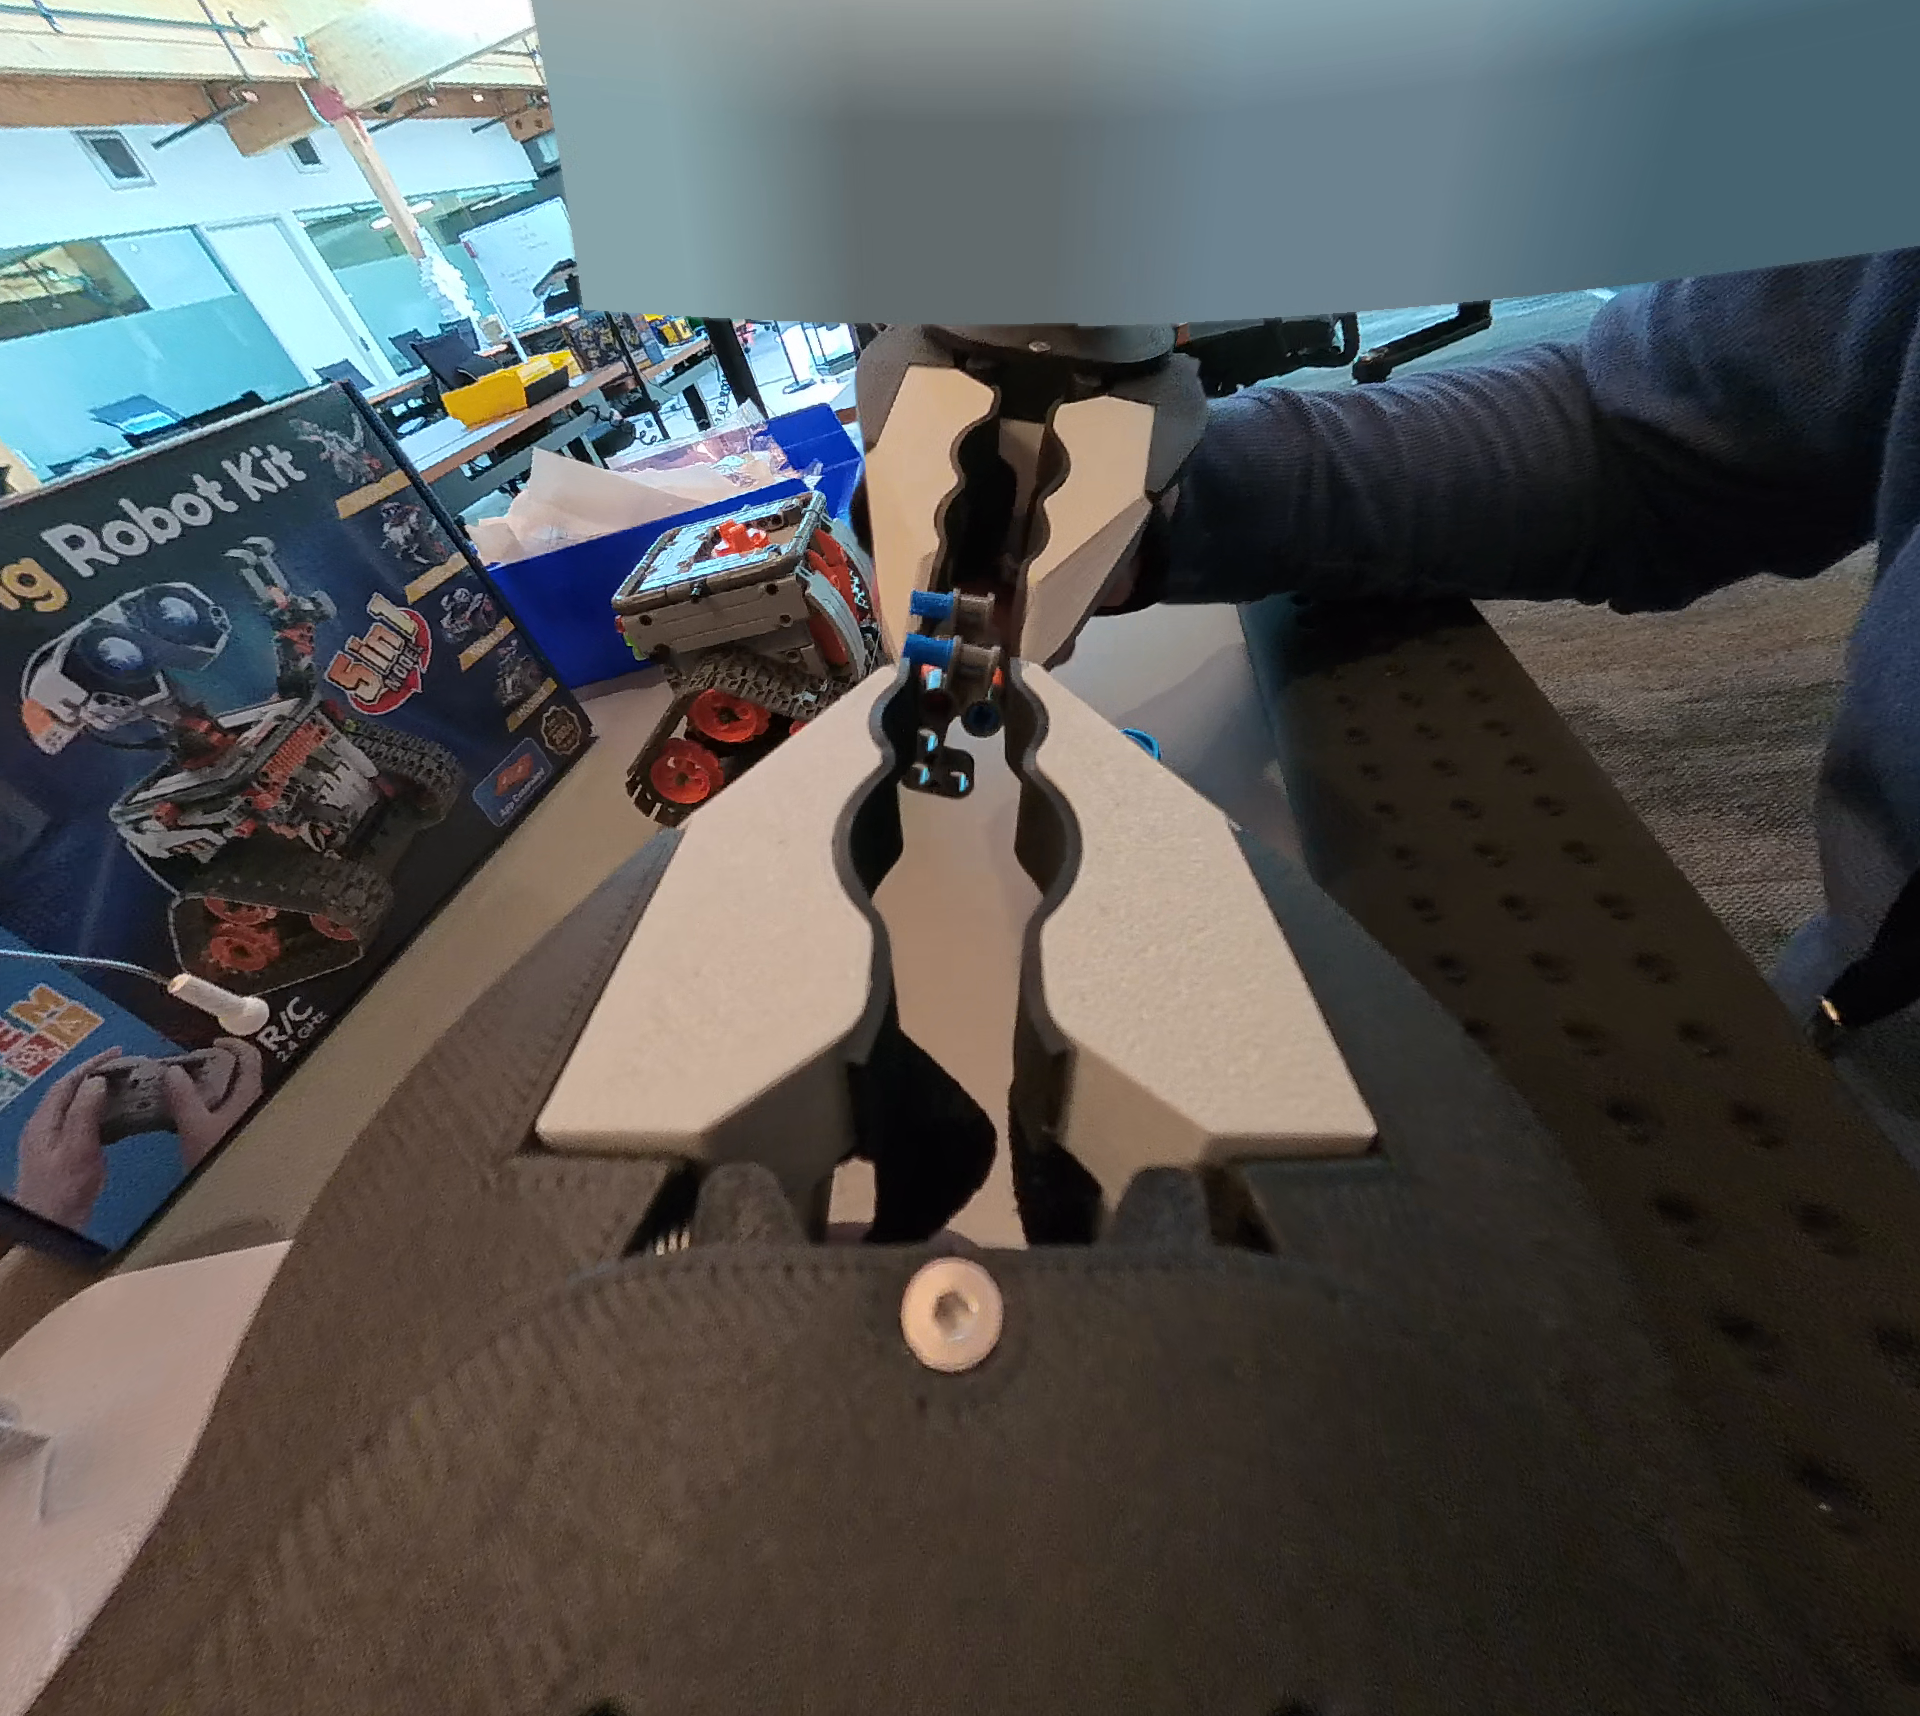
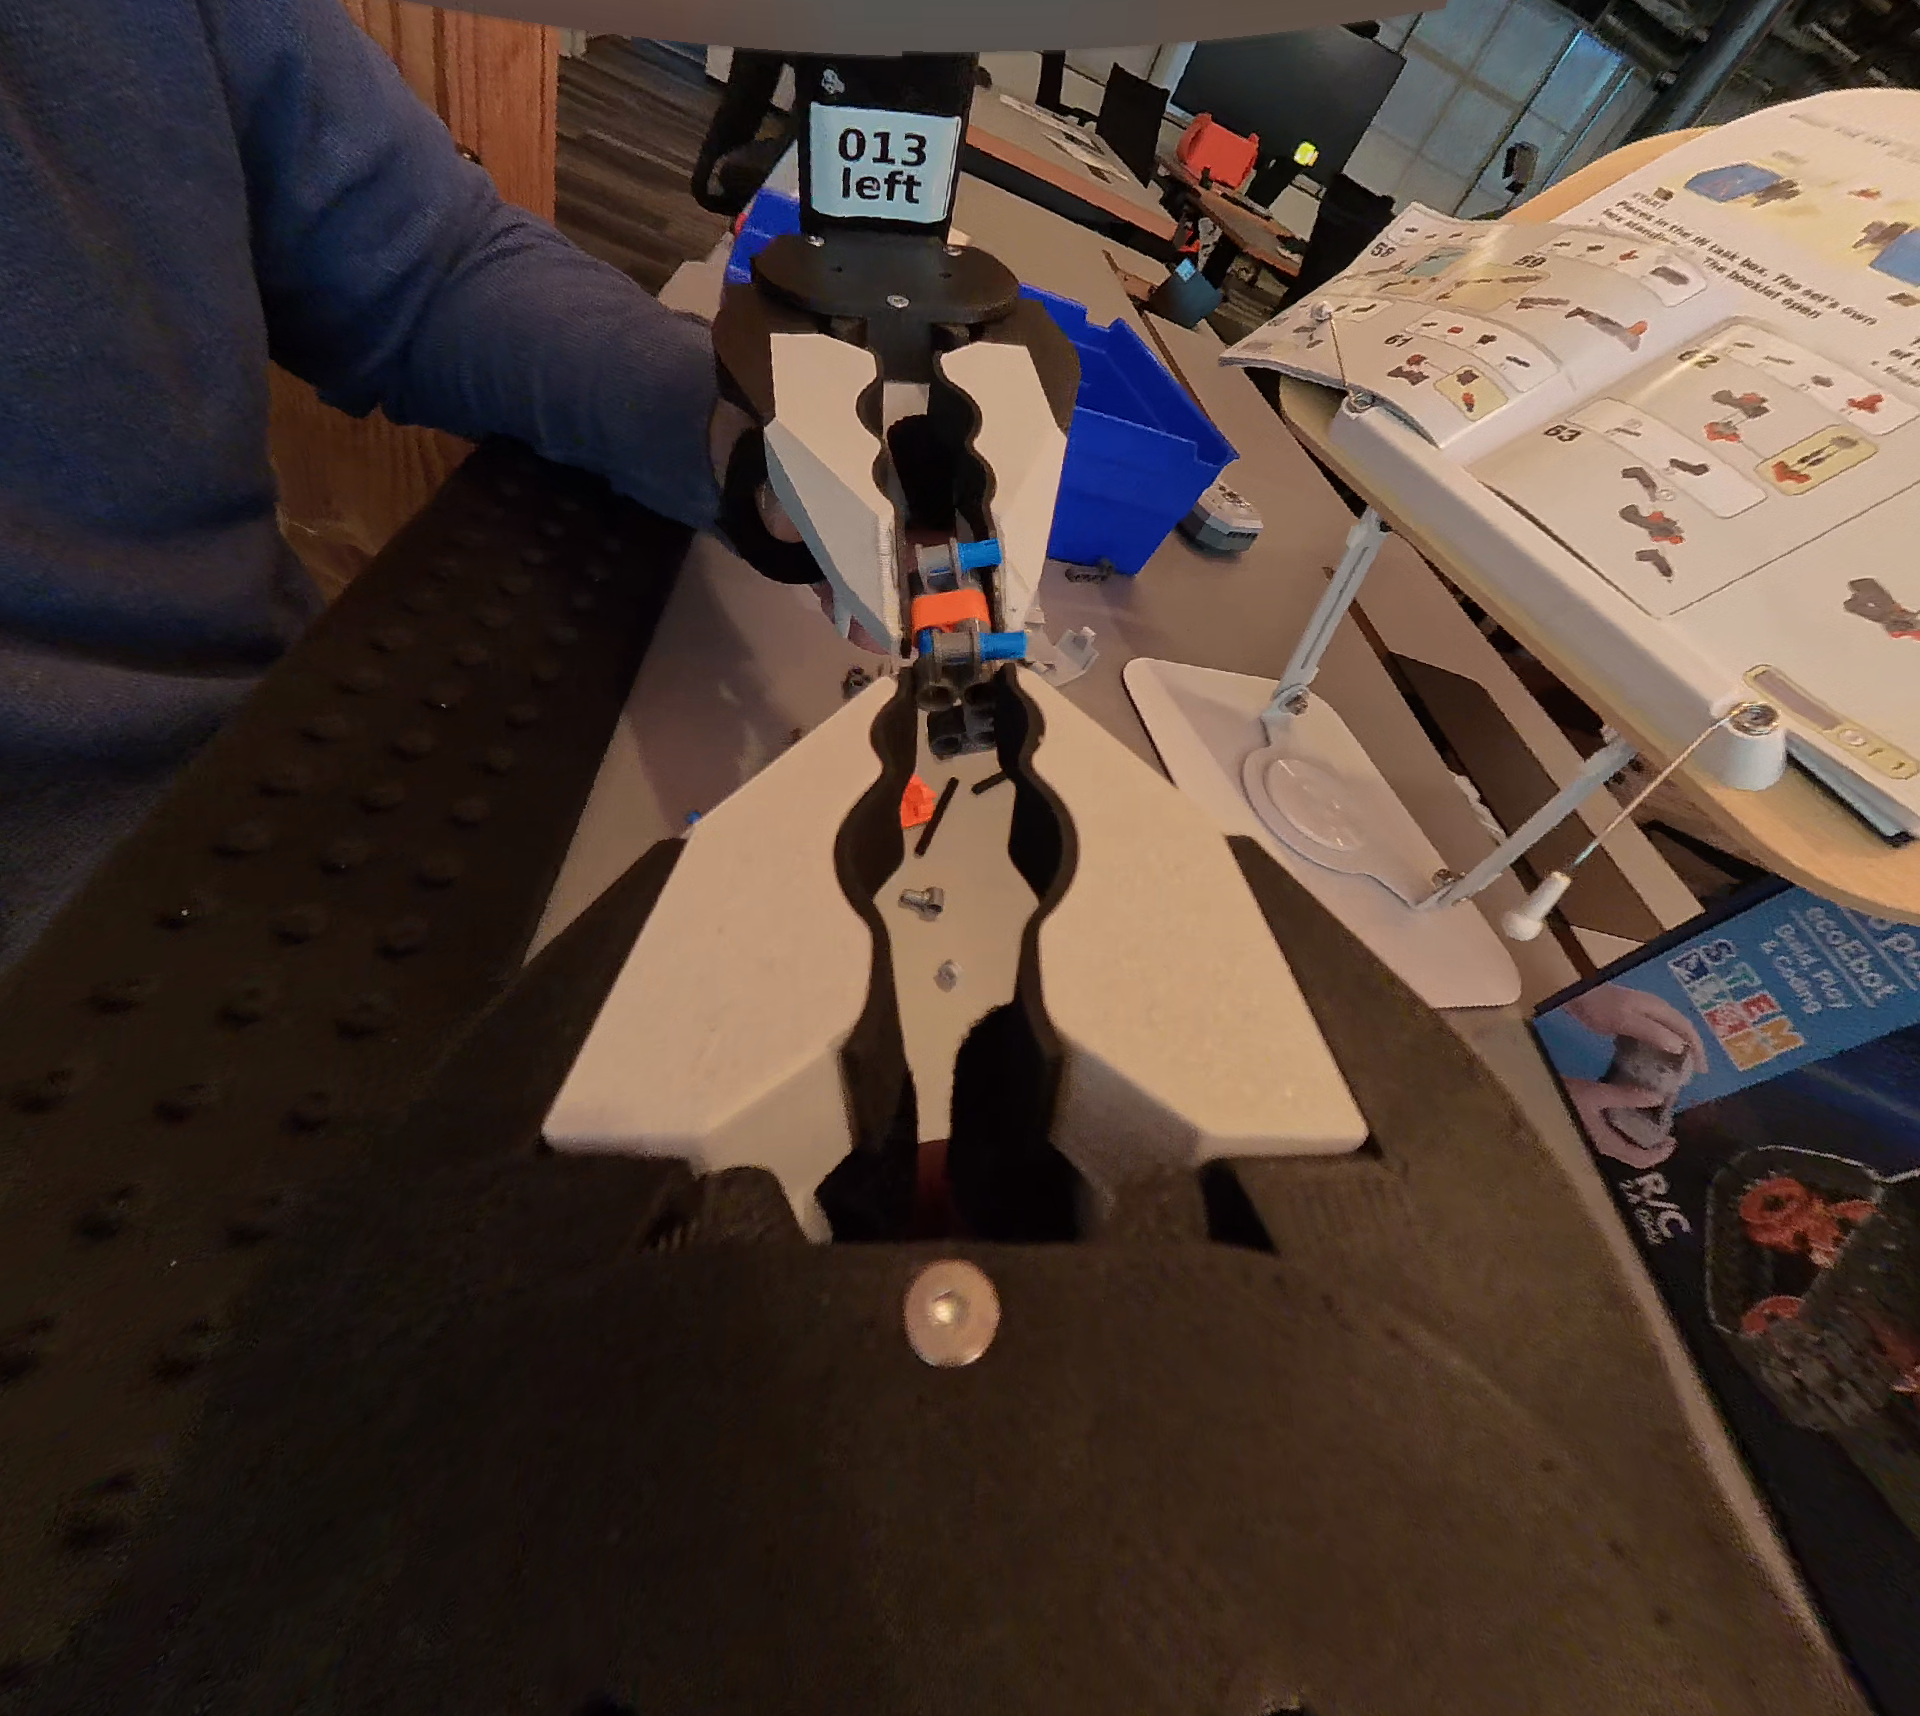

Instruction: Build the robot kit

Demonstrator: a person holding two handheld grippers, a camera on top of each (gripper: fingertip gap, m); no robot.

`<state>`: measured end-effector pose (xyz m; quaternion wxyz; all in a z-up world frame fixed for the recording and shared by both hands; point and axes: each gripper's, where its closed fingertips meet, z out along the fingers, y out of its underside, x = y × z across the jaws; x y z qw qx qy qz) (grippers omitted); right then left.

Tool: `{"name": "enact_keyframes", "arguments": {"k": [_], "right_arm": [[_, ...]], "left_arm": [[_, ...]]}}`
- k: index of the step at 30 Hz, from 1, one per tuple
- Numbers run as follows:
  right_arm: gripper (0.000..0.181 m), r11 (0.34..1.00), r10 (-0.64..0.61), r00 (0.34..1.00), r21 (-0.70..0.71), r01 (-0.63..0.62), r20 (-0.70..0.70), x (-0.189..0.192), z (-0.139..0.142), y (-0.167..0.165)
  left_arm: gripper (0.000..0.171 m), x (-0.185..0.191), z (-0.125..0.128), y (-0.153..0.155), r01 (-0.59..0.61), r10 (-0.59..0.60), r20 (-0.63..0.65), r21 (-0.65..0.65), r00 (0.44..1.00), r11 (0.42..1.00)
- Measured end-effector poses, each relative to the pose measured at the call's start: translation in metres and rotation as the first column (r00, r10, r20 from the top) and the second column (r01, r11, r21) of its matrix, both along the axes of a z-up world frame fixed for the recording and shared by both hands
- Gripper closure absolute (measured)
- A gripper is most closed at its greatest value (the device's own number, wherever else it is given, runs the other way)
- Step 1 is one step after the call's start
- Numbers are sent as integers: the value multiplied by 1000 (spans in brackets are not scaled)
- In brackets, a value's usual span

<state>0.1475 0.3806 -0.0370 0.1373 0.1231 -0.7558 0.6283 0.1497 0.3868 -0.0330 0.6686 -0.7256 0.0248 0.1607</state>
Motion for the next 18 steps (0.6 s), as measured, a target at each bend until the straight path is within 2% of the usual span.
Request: {"name": "enact_keyframes", "arguments": {"k": [9, 14, 18], "right_arm": [[168, 997, -65, 996, 48, 68, -68, -6, -5, -1], [168, 992, -111, 991, 49, 115, -69, -15, -6, 2], [168, 990, -124, 991, 65, 127, -51, -20, -10, 5]], "left_arm": [[158, -5, -5, -2, 5, -6, 47, 5, 999, 1000], [157, -13, -6, -6, -49, 49, 4, 0, 999, 999], [150, -18, -9, -8, -84, 83, -35, -24, 996, 996]]}}
